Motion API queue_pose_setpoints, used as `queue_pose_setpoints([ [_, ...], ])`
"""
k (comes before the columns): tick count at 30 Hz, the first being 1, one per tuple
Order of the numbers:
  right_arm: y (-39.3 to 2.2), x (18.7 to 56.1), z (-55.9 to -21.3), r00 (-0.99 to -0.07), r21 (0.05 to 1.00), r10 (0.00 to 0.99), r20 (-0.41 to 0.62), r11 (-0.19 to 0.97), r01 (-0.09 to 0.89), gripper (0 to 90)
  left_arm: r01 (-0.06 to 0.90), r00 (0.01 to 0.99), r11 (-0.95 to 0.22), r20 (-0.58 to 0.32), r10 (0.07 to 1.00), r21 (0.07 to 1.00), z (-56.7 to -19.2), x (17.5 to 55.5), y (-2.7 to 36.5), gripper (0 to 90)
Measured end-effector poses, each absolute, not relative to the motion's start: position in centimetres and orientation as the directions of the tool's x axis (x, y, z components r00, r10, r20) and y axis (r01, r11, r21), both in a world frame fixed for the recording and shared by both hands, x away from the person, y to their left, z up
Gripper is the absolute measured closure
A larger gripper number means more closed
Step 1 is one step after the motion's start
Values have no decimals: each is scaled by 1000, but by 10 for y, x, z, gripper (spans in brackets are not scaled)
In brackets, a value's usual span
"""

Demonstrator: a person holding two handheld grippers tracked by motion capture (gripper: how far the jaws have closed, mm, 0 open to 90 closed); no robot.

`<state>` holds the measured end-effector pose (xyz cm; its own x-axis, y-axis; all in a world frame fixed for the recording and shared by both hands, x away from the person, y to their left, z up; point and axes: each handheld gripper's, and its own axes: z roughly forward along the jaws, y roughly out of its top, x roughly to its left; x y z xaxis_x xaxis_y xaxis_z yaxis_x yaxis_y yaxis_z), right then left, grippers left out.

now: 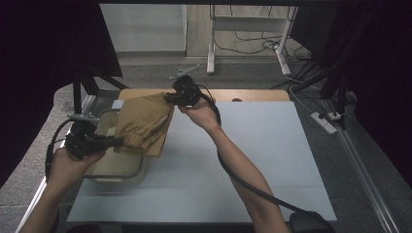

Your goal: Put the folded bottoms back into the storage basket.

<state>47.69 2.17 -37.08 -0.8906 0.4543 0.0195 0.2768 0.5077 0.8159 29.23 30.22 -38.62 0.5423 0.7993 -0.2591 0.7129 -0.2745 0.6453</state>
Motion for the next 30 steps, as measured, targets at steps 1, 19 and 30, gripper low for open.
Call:
queue_pose_setpoints([
  [1, 24, 476, -371, -892, 816, 451, 20, 509, 275, 842, 714, 540, -271, -261, 801, 645, -387, 291, 305, 790],
  [19, 68, 466, -380, -919, 817, 394, 22, 522, 244, 842, 743, 484, -233, -263, 835, 627, -394, 271, 346, 791],
  [30, 91, 462, -393, -925, 813, 378, 33, 529, 245, 843, 765, 448, -222, -252, 858, 605, -400, 265, 364, 791],
])
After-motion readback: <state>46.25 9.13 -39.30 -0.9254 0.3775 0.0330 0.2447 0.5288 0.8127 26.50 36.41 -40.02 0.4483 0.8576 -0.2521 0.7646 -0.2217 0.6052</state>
